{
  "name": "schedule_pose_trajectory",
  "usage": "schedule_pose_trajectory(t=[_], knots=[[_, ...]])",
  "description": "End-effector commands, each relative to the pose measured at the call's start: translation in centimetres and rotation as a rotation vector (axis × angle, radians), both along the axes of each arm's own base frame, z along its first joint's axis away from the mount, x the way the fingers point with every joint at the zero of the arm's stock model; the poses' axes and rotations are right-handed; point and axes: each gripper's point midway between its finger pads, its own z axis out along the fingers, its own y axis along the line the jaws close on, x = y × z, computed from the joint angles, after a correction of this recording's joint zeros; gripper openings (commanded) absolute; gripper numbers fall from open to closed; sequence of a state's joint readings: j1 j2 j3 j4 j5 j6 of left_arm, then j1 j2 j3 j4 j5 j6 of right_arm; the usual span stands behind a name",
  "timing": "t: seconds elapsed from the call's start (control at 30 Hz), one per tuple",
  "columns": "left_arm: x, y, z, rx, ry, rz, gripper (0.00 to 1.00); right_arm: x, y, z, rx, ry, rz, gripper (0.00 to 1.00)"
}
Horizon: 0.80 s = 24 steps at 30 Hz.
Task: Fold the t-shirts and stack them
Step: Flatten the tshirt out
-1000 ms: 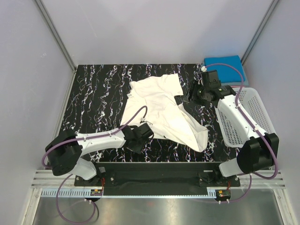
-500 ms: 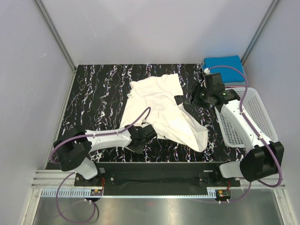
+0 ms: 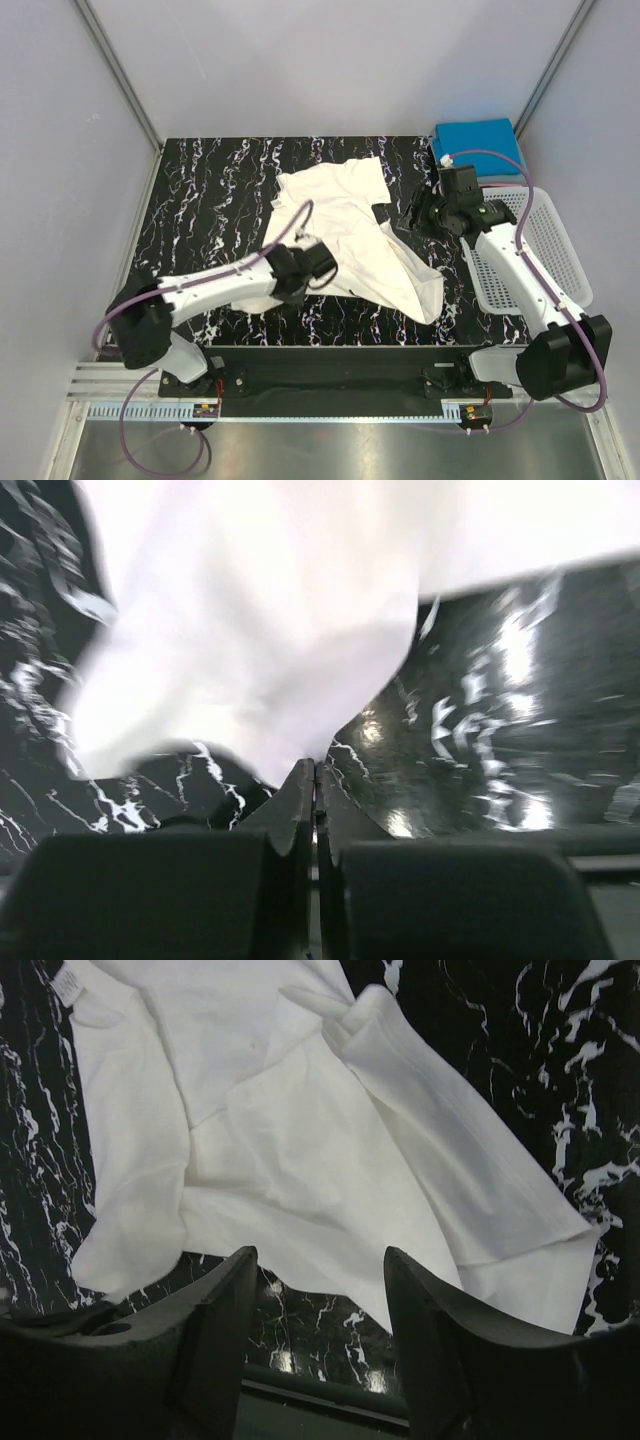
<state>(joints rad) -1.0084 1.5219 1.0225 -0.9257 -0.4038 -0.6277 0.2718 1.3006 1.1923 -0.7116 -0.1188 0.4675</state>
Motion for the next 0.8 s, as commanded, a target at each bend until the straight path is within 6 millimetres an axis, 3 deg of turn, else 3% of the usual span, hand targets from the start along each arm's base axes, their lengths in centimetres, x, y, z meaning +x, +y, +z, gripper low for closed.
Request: schedule_pose_trajectory(t=[0.0,0.07,0.1,0.17,0.27,0.4,0.5,0.63,0.77], knots=[[4.9,1.4,10.8,-0.167,-0.233,0.141,0.00,-3.1,0.0,-2.3,0.066,0.131,-0.067,0.61],[6.2,2.7,15.1,-0.256,-0.299,0.187,0.00,-4.9,-0.1,-4.6,0.101,0.215,-0.130,0.61],[7.2,4.7,16.4,-0.257,-0.327,0.232,0.00,-5.5,-0.3,-4.9,0.113,0.220,-0.155,0.61],[7.8,6.5,19.5,-0.293,-0.384,0.259,0.00,-6.8,-0.8,-6.6,0.127,0.277,-0.244,0.61],[8.7,9.4,21.7,-0.305,-0.442,0.321,0.00,-8.3,-1.4,-8.4,0.135,0.380,-0.368,0.62],[9.0,12.1,22.4,-0.296,-0.468,0.379,0.00,-8.5,-2.4,-9.2,0.090,0.397,-0.416,0.62],[8.8,13.8,23.1,-0.285,-0.498,0.413,0.00,-8.0,-3.1,-8.9,0.036,0.381,-0.412,0.62],[8.4,15.2,24.4,-0.287,-0.533,0.436,0.00,-8.4,-3.1,-8.4,0.030,0.395,-0.414,0.61],[8.0,16.0,25.0,-0.274,-0.552,0.441,0.00,-9.9,-2.8,-9.5,0.034,0.415,-0.398,0.59]])
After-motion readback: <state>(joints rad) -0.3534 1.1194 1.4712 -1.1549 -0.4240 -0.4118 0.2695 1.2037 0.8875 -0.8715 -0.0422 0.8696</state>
